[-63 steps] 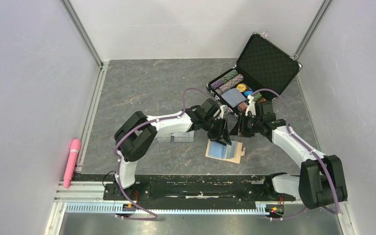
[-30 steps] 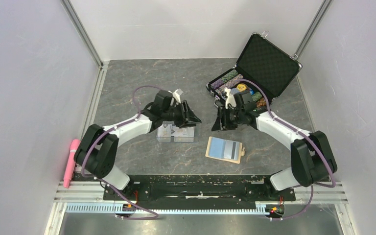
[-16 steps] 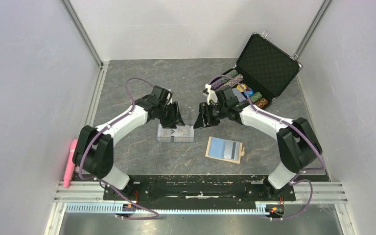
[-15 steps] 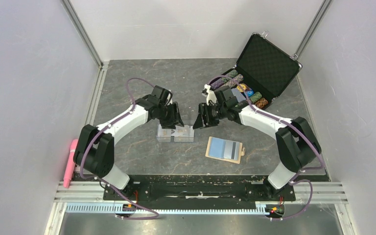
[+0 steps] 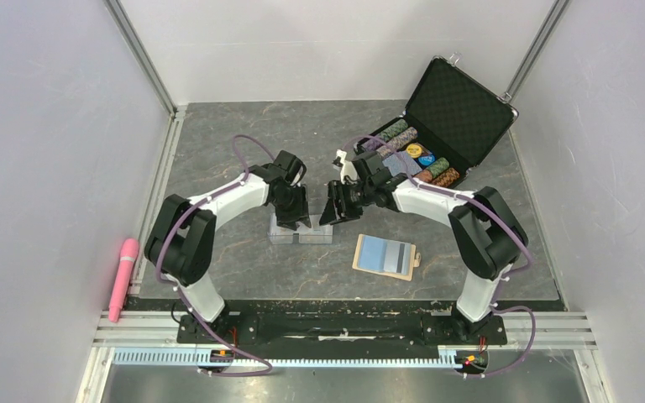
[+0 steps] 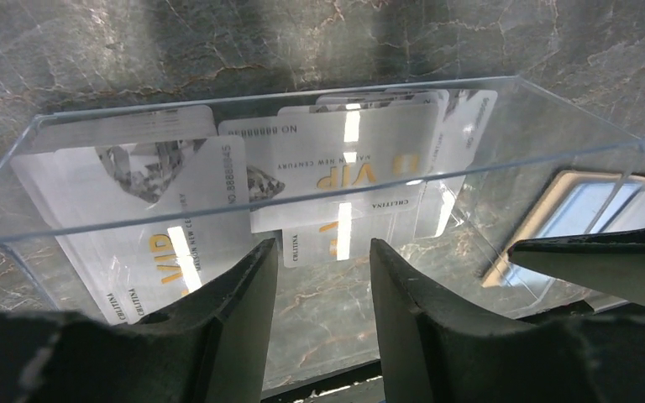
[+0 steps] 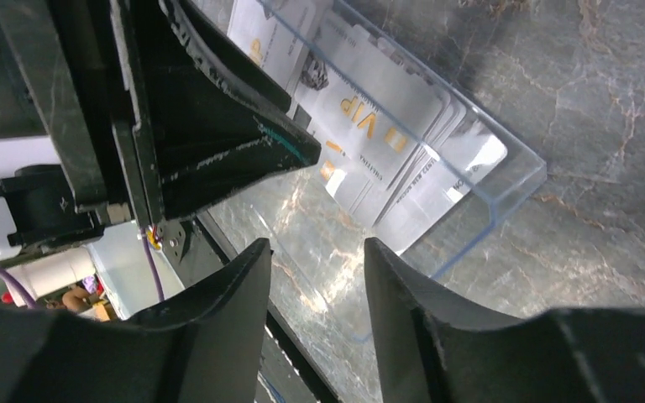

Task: Put the credit cards into the card holder
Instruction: Pick up the credit card from the storage box.

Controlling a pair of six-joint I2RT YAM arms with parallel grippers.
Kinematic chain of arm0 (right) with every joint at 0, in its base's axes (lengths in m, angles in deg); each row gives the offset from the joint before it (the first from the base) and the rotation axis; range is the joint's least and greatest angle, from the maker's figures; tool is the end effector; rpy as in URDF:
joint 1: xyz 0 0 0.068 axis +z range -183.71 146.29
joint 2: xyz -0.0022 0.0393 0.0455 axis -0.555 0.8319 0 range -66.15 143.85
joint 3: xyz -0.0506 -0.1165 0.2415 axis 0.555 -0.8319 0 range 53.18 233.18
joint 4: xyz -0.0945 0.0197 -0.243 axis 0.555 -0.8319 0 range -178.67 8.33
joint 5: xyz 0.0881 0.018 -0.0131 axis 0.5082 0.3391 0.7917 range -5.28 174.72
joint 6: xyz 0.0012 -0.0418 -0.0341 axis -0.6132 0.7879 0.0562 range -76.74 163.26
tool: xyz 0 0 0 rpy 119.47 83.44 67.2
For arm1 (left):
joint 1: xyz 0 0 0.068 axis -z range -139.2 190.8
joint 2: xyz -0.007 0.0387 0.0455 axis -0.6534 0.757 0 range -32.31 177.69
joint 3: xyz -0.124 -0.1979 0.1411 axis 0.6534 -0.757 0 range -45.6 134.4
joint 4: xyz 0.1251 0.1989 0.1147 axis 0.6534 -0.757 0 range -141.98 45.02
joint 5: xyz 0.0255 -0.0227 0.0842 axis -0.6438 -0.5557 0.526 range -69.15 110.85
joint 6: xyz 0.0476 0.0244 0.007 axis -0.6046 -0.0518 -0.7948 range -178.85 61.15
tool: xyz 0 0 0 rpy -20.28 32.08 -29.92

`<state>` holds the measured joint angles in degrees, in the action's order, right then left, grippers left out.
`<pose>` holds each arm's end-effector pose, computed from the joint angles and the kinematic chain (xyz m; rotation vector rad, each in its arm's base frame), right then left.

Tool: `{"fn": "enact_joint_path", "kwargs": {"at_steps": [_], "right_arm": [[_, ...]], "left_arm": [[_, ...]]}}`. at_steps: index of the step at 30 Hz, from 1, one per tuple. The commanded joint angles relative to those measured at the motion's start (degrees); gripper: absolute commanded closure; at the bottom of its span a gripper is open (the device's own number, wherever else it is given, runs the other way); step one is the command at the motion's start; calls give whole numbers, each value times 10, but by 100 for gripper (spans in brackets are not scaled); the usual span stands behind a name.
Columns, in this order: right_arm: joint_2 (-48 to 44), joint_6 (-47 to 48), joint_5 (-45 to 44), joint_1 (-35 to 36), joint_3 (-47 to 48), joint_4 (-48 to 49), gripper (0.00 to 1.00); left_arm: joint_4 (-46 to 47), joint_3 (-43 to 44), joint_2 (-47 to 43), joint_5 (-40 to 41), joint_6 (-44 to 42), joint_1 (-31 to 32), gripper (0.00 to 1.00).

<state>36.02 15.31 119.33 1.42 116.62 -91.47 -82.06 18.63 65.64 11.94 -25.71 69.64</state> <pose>0.2932 0.2310 0.1878 -0.4646 2.5519 1.1940 0.2859 -0.1636 0.1858 -0.0706 2.9001 -0.4460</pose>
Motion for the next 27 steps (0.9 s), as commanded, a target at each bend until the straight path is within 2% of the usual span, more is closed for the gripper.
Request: {"fn": "enact_joint_path", "kwargs": {"at_steps": [1, 2, 5, 8, 13, 20, 27], "right_arm": [[34, 17, -12, 9, 49, 3, 59], [41, 24, -18, 12, 57, -7, 66], [66, 42, -42, 21, 87, -34, 77], [87, 52, -58, 31, 115, -50, 84], [121, 72, -97, 50, 156, -73, 88], [174, 134, -209, 86, 214, -156, 89], [173, 157, -287, 92, 206, -212, 91]], "left_arm": [[-2, 29, 18, 27, -16, 4, 49], [-2, 31, 21, 31, -17, 4, 49], [-9, 36, 29, 51, -19, 5, 49], [-30, 47, 39, 77, -28, 8, 49], [-38, 49, 42, 102, -33, 10, 50], [-38, 48, 38, 101, -26, 13, 50], [-19, 53, 23, 65, -15, 11, 47]]}}
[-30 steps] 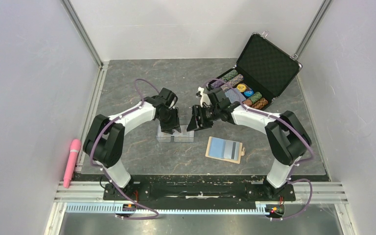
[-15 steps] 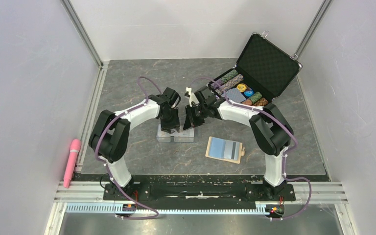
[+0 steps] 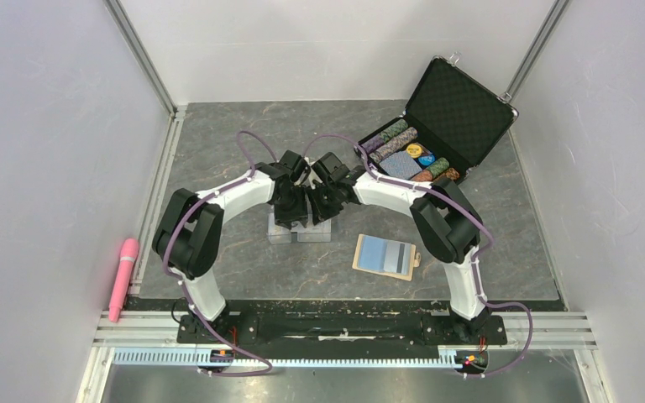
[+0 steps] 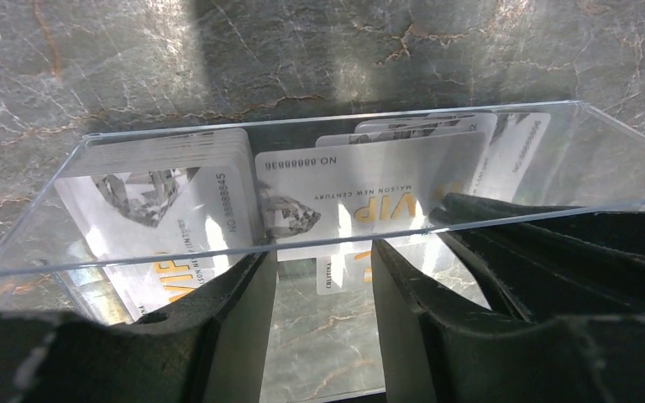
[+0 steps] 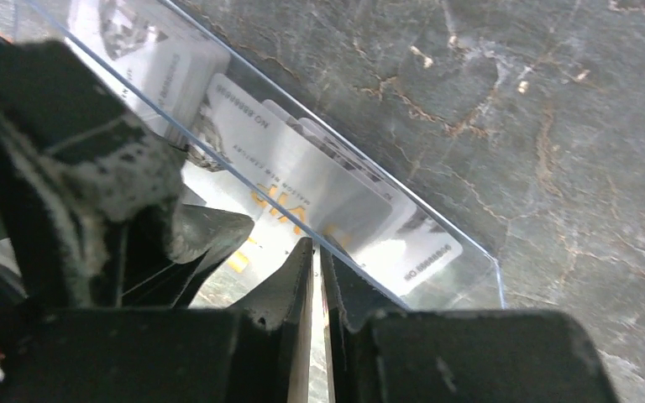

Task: Put the credit cards into the card holder
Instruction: Pick up the credit card from the storage box.

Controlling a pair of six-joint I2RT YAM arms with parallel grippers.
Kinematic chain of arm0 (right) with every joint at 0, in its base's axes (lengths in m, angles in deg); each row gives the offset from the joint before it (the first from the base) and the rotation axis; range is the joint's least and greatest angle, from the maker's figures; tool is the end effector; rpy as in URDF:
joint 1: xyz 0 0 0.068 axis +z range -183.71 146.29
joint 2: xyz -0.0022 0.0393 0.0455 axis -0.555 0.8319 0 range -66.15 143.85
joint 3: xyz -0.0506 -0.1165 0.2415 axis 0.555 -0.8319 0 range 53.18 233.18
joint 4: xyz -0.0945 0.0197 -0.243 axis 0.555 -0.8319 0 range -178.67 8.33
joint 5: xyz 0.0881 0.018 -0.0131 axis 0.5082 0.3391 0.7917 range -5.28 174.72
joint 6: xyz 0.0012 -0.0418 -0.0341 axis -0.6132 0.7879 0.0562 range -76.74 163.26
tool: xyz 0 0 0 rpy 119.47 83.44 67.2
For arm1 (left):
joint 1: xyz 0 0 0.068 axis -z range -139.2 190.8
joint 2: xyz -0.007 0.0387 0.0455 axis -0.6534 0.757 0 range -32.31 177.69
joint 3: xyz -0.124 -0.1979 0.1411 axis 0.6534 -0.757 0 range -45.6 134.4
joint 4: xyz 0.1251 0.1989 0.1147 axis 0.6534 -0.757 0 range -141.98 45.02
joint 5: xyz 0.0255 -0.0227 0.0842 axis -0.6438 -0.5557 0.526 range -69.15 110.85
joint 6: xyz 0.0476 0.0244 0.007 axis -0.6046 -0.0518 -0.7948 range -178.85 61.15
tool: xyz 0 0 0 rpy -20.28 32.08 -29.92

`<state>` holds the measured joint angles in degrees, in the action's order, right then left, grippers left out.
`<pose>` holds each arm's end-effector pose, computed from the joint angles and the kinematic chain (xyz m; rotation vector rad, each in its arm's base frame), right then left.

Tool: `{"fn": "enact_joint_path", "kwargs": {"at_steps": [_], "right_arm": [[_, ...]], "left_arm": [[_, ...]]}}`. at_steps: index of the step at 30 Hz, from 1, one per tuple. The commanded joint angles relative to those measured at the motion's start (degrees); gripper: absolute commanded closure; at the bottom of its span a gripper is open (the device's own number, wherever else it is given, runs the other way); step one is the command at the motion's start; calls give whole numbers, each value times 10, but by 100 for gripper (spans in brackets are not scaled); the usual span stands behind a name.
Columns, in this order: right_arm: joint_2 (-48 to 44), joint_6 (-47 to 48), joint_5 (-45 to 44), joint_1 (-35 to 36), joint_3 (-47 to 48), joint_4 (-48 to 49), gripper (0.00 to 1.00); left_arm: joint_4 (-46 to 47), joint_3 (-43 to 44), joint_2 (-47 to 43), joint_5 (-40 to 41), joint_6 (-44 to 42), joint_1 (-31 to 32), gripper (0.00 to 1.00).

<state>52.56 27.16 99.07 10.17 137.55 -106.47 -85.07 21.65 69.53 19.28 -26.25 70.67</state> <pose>0.3100 0.3103 0.1633 -0.7447 2.6175 0.6717 0.2933 -0.1695 0.1765 -0.0641 2.9170 -0.2373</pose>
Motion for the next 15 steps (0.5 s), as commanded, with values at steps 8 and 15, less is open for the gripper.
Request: {"fn": "enact_joint_path", "kwargs": {"at_steps": [8, 15], "right_arm": [[-9, 47, -112, 4, -26, -84, 92], [-12, 54, -109, 3, -53, -85, 92]], "left_arm": [[18, 30, -18, -18, 6, -7, 42], [9, 27, -17, 7, 2, -12, 38]]}}
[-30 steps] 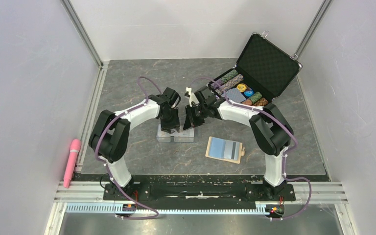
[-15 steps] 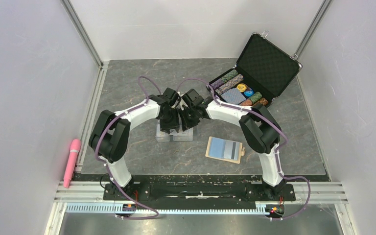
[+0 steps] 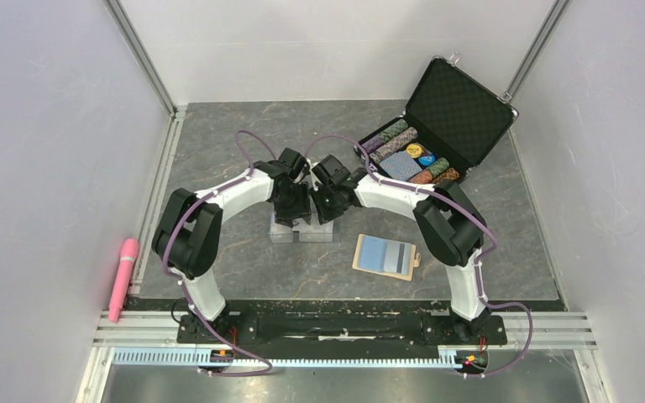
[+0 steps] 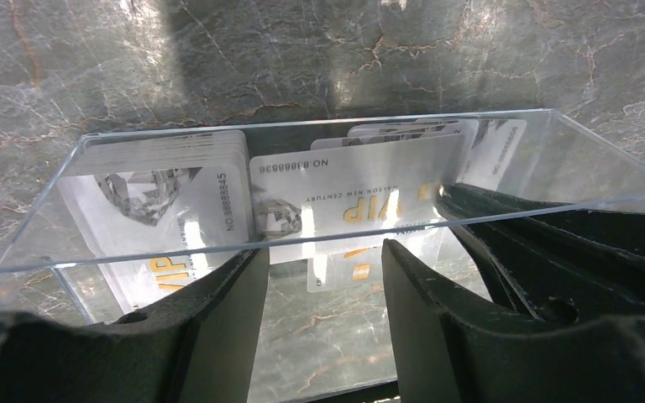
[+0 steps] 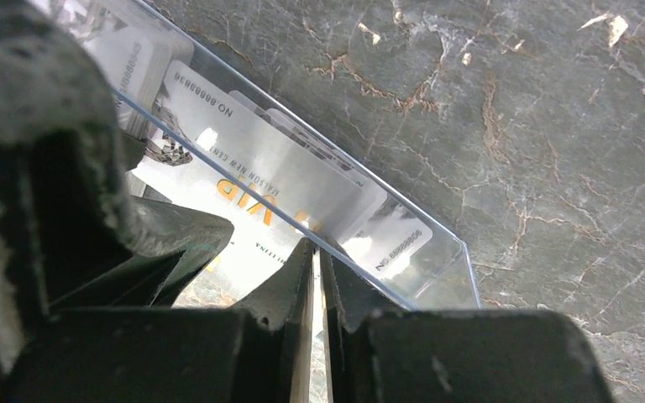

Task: Put the credit cards into the card holder
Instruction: Pick up the credit card from the storage box.

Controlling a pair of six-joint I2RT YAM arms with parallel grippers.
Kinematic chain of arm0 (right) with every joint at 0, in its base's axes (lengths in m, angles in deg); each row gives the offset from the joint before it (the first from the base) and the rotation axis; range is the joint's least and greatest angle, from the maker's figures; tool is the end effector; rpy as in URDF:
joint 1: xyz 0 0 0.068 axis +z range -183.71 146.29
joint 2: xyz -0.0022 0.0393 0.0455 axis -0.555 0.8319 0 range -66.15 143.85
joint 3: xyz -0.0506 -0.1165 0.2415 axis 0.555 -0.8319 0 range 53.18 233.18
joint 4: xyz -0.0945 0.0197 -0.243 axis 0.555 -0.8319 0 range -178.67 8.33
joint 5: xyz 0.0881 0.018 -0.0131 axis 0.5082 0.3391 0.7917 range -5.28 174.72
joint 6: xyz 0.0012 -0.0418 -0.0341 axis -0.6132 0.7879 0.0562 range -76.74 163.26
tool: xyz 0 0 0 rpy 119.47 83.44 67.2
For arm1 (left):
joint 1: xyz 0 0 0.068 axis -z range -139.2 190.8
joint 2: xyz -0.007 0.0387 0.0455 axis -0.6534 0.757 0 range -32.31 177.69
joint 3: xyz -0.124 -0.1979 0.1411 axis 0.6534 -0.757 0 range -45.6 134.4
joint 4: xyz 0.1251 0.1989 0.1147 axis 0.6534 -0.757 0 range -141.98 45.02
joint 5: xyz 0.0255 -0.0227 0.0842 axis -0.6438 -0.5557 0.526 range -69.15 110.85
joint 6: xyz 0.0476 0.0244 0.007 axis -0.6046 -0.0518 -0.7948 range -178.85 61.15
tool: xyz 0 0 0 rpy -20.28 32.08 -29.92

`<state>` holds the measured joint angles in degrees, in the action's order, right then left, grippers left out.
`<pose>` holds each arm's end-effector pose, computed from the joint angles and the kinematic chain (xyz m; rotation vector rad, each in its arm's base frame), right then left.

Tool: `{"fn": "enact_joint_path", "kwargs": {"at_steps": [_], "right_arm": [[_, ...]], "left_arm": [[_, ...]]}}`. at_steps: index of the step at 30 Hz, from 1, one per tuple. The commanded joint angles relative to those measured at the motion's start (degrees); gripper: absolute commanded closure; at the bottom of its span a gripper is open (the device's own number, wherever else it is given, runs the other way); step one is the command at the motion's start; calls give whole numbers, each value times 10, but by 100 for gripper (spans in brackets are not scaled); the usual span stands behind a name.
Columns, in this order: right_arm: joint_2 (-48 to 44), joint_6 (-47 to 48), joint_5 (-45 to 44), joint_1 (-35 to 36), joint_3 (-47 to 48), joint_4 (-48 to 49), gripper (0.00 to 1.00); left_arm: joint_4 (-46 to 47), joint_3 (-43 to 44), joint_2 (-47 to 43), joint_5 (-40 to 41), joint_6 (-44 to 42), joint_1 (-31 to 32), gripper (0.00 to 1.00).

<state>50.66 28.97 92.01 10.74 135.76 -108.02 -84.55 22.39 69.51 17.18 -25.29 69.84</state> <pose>0.3031 0.3036 0.1658 -0.7494 2.6066 0.4996 0.2981 -0.1680 0.1804 -0.1012 2.9104 -0.3001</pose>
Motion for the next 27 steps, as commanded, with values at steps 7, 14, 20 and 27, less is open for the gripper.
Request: {"fn": "enact_joint_path", "kwargs": {"at_steps": [7, 14, 20, 27], "right_arm": [[4, 38, -40, -4, -40, -73, 92], [1, 40, -39, -5, -45, -74, 93], [5, 43, -32, -5, -44, -74, 94], [7, 43, -25, -5, -43, -72, 94]], "left_arm": [[-9, 15, -19, 65, -18, -4, 37], [-16, 20, -20, 88, -35, -2, 36], [-15, 8, -41, 116, -37, 2, 36], [37, -18, -74, 85, -26, 1, 37]]}}
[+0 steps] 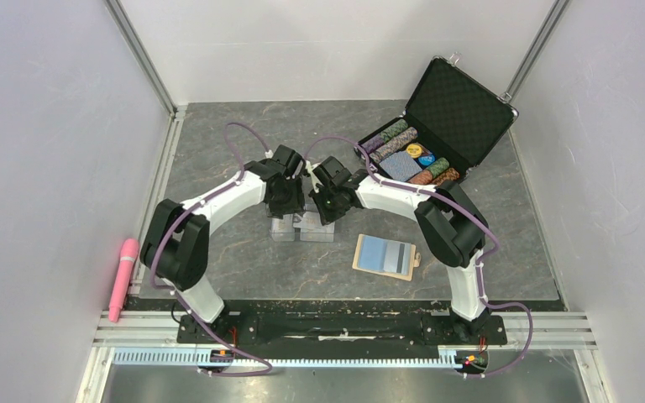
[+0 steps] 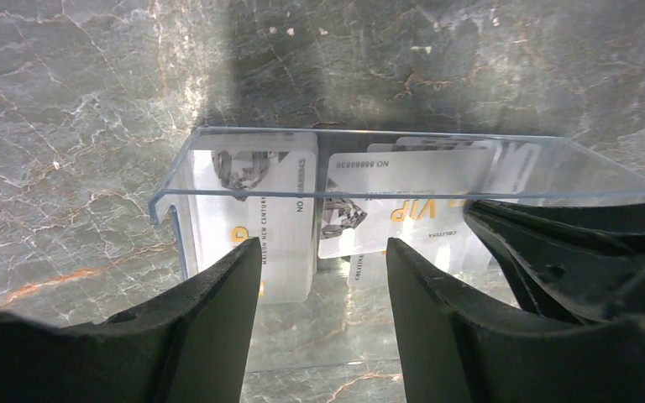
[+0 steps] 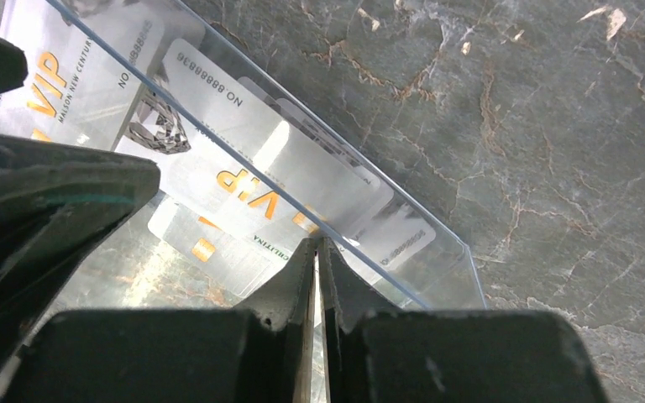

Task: Put the credit cards into the card holder
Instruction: Pick up the credit card from the storage box.

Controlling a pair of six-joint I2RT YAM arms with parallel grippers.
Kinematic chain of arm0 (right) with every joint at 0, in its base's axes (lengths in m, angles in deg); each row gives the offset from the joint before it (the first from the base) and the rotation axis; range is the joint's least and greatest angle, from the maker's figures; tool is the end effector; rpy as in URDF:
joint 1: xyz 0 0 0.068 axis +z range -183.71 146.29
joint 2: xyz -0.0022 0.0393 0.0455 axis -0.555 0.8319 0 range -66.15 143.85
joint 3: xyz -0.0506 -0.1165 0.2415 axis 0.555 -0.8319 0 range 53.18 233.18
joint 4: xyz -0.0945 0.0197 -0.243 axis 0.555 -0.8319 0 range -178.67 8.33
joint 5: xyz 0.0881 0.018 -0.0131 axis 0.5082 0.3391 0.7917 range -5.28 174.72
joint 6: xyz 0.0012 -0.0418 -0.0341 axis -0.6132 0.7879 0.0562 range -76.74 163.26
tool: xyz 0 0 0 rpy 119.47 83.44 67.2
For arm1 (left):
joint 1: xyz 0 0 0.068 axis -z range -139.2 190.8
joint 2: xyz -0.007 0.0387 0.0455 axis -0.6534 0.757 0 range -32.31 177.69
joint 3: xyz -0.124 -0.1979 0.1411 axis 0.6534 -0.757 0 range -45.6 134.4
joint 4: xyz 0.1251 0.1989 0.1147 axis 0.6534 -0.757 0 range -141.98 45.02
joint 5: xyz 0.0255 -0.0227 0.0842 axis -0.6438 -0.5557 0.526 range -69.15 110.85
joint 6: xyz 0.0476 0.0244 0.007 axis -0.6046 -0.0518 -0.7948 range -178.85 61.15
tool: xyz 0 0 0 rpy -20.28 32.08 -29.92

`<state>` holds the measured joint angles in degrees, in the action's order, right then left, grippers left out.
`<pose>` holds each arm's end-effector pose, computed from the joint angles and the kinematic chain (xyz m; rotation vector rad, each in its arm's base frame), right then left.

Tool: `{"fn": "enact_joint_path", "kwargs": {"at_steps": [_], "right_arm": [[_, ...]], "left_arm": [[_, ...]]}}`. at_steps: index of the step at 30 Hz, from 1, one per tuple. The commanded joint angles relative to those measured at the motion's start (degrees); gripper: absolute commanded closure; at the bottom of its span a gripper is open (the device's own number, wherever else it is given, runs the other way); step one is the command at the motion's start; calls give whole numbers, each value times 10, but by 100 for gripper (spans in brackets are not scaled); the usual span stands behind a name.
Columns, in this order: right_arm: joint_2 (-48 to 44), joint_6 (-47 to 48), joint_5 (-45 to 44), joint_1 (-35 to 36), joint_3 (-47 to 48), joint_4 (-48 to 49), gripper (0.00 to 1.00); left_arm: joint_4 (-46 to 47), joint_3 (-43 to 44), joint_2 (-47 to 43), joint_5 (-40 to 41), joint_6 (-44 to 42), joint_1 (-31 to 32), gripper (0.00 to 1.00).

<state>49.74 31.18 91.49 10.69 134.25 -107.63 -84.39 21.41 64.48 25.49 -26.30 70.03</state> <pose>0.3000 0.2996 0.1650 -0.7938 2.5892 0.4750 0.2916 -0.1597 0.2037 -0.1013 2.7825 -0.1653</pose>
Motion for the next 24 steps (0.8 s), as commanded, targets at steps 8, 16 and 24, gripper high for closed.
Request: {"fn": "enact_joint_path", "kwargs": {"at_steps": [8, 16, 24], "right_arm": [[17, 21, -8, -5, -36, -69, 95], [16, 20, 1, -4, -36, -65, 97], [14, 20, 7, -5, -41, -60, 98]], "left_arm": [[70, -23, 5, -58, 0, -1, 44], [78, -36, 17, -67, 3, 0, 42], [141, -66, -18, -128, 7, 2, 47]]}}
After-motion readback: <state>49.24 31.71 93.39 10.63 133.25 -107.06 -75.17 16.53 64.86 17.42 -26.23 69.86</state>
